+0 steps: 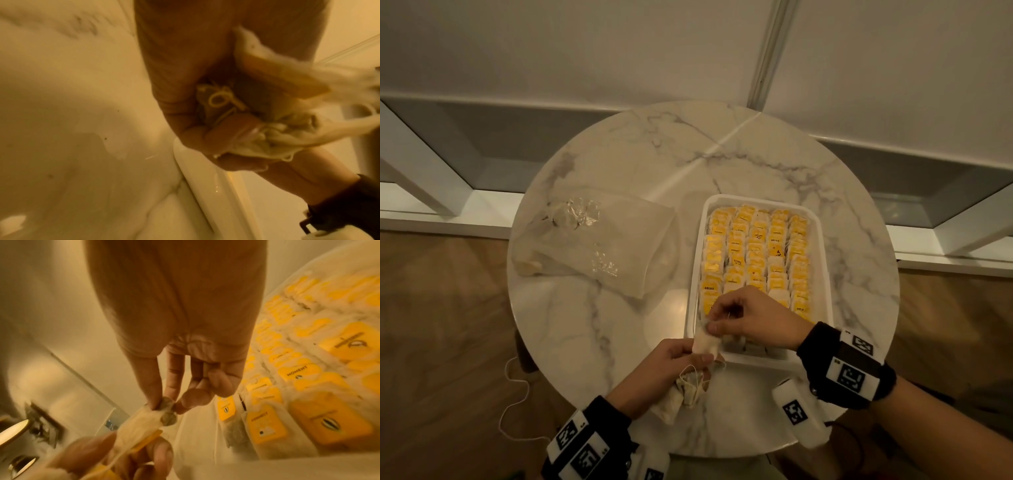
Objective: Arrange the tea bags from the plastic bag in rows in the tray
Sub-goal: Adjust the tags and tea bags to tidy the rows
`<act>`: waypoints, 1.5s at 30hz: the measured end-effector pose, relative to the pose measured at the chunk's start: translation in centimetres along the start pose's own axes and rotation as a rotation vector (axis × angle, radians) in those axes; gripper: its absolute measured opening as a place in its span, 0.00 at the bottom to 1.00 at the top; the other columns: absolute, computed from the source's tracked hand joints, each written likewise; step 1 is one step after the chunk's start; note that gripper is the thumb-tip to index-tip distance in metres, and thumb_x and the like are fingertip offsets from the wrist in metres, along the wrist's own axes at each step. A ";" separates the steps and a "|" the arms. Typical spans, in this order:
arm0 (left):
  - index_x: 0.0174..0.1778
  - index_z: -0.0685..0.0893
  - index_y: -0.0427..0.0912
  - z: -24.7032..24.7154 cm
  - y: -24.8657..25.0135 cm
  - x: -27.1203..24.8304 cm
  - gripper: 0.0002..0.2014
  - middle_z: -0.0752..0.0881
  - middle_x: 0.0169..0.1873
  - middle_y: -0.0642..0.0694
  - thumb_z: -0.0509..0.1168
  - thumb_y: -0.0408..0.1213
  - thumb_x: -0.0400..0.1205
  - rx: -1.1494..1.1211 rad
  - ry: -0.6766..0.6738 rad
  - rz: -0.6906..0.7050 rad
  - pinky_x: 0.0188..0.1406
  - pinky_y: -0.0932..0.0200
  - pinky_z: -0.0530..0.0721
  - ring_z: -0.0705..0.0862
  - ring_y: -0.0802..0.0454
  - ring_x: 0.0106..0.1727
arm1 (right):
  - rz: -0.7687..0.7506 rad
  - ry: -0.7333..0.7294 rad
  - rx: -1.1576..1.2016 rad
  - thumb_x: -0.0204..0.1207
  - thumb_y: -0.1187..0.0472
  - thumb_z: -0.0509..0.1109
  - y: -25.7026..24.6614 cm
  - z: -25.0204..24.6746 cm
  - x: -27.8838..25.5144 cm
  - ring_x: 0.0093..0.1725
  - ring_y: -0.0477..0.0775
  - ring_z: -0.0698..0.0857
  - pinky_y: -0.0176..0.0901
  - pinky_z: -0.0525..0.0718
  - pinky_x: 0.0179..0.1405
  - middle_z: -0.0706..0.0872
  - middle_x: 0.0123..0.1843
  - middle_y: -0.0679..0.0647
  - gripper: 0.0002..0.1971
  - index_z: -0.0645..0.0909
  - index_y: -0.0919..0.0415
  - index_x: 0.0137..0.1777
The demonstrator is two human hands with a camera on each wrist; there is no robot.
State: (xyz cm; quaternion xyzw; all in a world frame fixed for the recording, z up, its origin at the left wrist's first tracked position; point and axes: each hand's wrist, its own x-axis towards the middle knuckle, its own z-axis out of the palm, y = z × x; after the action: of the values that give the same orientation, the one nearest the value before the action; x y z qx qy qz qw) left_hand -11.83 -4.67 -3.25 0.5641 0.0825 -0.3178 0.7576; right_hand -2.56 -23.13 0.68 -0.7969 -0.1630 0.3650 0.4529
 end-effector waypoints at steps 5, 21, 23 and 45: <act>0.39 0.92 0.33 0.3 0.5 0.0 0.12 0.85 0.26 0.41 0.68 0.38 0.81 -0.016 0.082 0.029 0.28 0.62 0.80 0.81 0.52 0.25 | 0.051 -0.012 0.021 0.78 0.61 0.75 0.2 -0.3 -0.5 0.31 0.43 0.81 0.41 0.81 0.35 0.88 0.36 0.50 0.05 0.89 0.63 0.48; 0.35 0.91 0.36 1.3 1.1 1.4 0.18 0.89 0.30 0.42 0.64 0.45 0.82 0.046 0.208 -0.005 0.38 0.61 0.81 0.87 0.53 0.32 | -0.150 0.033 -0.193 0.75 0.57 0.78 -0.5 0.9 -1.6 0.44 0.42 0.88 0.27 0.79 0.43 0.92 0.44 0.48 0.09 0.90 0.56 0.54; 0.40 0.92 0.35 1.5 1.5 1.7 0.22 0.91 0.33 0.45 0.59 0.46 0.86 0.094 0.198 0.003 0.40 0.66 0.82 0.89 0.56 0.36 | -0.132 0.047 -0.155 0.75 0.61 0.78 -0.4 0.6 -1.0 0.41 0.41 0.89 0.28 0.81 0.43 0.92 0.42 0.50 0.07 0.90 0.59 0.52; 0.41 0.94 0.47 -1.1 -1.0 1.2 0.17 0.92 0.44 0.46 0.60 0.49 0.74 0.163 0.224 0.135 0.54 0.62 0.81 0.88 0.51 0.48 | 0.040 0.028 -0.588 0.71 0.71 0.74 -0.4 -1.2 6.0 0.42 0.48 0.88 0.42 0.88 0.45 0.91 0.43 0.52 0.07 0.90 0.61 0.47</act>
State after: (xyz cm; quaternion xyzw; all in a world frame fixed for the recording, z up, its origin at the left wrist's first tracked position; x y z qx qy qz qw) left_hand -11.22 -4.26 -4.98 0.6601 0.1025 -0.2070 0.7148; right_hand 2.39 -20.05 -1.20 -0.9020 -0.2399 0.2998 0.1976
